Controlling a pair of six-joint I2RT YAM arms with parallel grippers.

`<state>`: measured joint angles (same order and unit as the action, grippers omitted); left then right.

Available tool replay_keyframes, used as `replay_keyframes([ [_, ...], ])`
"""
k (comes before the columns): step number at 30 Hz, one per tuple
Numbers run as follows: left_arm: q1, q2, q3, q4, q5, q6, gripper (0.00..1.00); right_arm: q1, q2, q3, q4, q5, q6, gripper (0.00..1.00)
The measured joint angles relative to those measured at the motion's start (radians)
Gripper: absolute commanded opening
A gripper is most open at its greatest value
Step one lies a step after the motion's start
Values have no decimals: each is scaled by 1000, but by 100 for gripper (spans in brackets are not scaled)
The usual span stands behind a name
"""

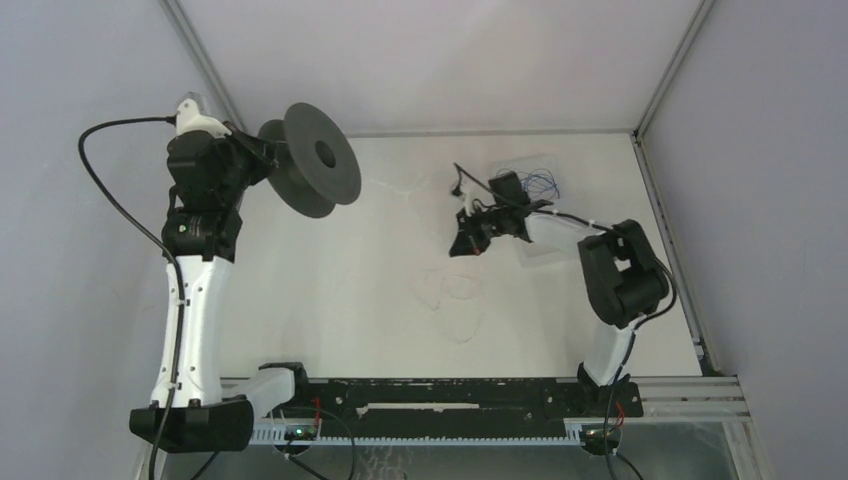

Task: Wrap the cables
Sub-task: Wrap the cable around the cable reel.

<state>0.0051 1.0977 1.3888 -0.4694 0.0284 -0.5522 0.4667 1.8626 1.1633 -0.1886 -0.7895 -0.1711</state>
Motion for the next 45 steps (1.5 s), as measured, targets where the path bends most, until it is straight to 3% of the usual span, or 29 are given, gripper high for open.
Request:
replay_keyframes([
  [6,133,26,31,4,3,-36,0,-135,-159,-80,-154,19,-80,0],
  [11,194,48,45,7,1,-51,0,-143,-248,-122,-254,46,-115,0],
  [23,205,56,67,18,1,-47,0,-174,-381,-122,-422,200,-106,0],
  [31,206,56,98,14,3,-42,0,-387,-492,-122,-539,235,-111,1],
  [37,188,58,99,16,19,-32,0,-411,-554,-122,-580,237,-126,13],
  [45,59,43,98,18,5,3,0,-137,-544,-109,-589,175,-180,45],
])
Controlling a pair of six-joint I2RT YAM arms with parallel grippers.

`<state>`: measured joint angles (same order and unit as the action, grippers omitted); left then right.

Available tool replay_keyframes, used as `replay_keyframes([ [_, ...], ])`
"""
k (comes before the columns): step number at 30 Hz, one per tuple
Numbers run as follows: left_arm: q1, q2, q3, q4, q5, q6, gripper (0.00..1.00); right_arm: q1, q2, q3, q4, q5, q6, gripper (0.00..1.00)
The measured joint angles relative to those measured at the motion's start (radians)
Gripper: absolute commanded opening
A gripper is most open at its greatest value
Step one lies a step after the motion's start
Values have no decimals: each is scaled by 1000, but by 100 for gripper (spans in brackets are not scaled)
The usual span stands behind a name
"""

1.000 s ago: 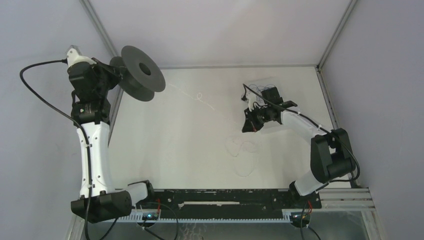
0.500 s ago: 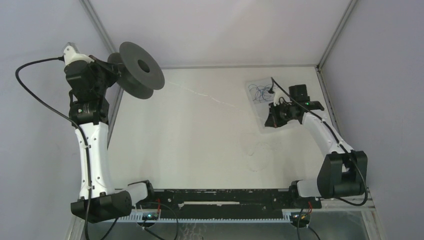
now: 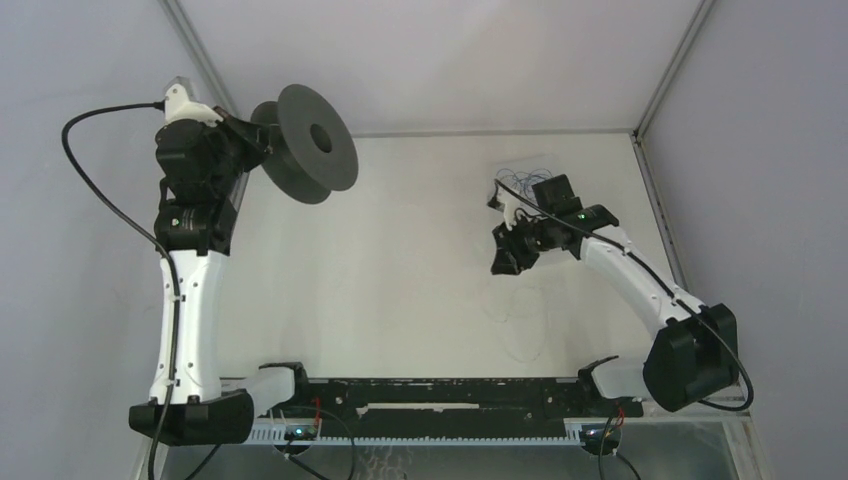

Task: Wrap the cables
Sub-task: Wrap the cable around the cable reel.

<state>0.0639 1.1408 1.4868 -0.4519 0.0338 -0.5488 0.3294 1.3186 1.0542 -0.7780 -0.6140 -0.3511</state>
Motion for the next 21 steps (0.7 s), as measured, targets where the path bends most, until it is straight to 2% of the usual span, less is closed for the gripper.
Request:
replay_keyframes([
  [4,-63,-18,0,-10,19,10,0,58,67,74,3,-44,-7,66],
  [7,-95,-38,0,-25,37,16,0,70,129,156,11,-76,-6,74],
  [12,-121,-76,0,-38,75,20,0,71,197,278,56,-138,26,75],
  [16,-125,-96,0,-39,110,6,0,80,245,295,206,-211,113,75],
  [21,-126,-101,0,-47,139,-13,0,127,404,295,446,-288,258,75],
])
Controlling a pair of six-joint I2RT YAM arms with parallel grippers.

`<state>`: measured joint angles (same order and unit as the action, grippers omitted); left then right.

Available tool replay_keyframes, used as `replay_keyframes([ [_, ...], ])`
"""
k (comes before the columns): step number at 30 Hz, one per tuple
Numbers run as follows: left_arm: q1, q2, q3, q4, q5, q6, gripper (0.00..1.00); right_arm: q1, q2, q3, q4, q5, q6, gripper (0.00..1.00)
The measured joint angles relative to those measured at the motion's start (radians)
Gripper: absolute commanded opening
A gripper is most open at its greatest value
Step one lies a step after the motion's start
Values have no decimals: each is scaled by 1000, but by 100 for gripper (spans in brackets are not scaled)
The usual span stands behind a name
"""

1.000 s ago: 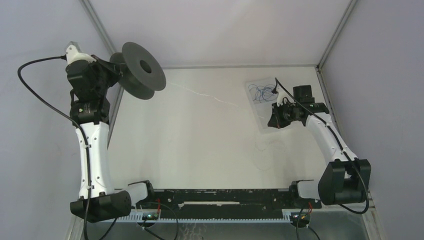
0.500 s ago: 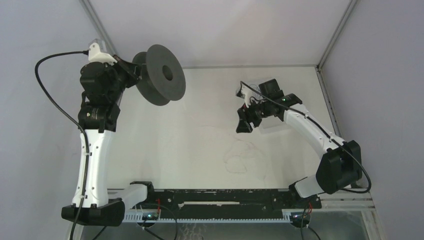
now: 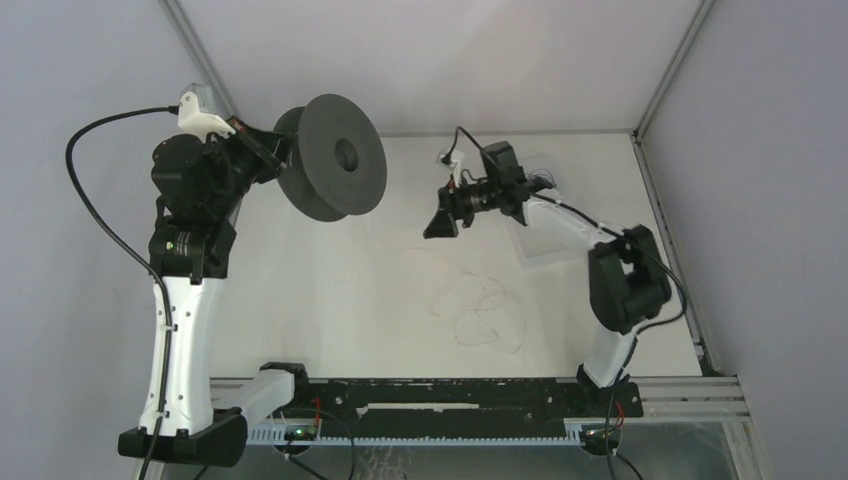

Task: Wrap the cables
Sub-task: Wrap the cable around the cable reel.

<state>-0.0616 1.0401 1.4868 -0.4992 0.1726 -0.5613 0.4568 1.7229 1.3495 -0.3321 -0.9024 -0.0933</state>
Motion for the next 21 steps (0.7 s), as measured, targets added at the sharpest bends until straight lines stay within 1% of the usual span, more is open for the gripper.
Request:
replay_keyframes([
  [5,0,0,0,-10,14,-15,0,75,201,0,248,-38,140,76],
  [9,0,0,0,-14,14,-16,0,132,307,12,378,-58,208,77],
  [13,0,0,-2,-13,13,-18,0,171,390,67,439,-85,246,78],
  [17,0,0,-2,-13,13,-19,0,204,428,108,467,-108,264,78],
  [19,0,2,-2,-13,12,-19,0,215,444,132,470,-115,268,74],
  [21,0,4,-2,-13,10,-20,0,225,467,166,468,-125,274,66],
])
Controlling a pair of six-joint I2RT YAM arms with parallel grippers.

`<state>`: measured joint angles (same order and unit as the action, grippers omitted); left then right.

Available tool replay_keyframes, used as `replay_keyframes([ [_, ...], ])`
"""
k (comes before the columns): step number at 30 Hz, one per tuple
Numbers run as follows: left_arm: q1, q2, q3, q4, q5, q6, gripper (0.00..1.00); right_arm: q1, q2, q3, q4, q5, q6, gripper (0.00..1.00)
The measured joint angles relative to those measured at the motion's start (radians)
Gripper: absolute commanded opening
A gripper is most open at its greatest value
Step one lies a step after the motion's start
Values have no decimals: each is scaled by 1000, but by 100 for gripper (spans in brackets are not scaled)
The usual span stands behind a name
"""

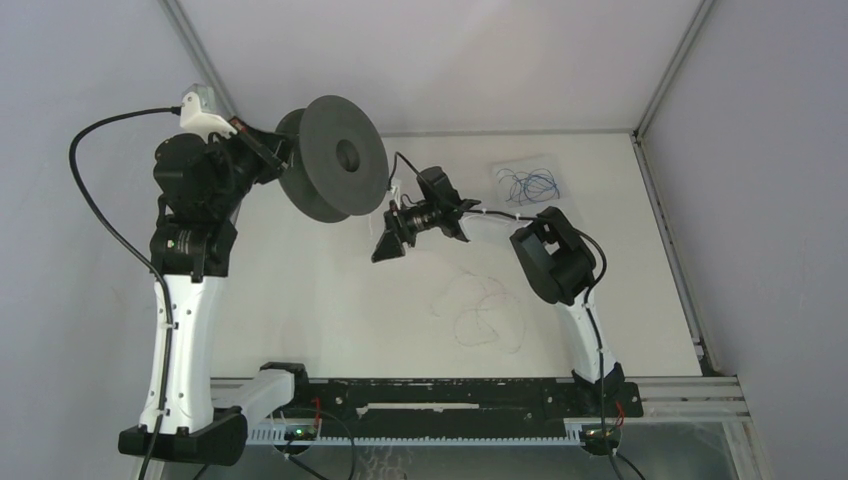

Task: Wrap the cables
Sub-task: Wrap the cable around the cable reel.

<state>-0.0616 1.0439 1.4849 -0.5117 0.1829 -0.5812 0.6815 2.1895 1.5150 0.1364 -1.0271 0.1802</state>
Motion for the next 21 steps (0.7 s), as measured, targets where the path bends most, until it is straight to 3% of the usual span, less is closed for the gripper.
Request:
replay_keyframes([
  [4,0,6,0,0,-10,-3,0,11,38,55,-13,-22,10,44],
  [10,0,23,0,-2,-77,11,0,19,31,-10,16,-41,42,0],
  [17,-40,66,3,-8,-244,65,0,34,-80,-245,45,-25,106,0],
  [21,-83,90,4,-4,-343,117,0,75,-212,-271,-39,-18,71,0],
])
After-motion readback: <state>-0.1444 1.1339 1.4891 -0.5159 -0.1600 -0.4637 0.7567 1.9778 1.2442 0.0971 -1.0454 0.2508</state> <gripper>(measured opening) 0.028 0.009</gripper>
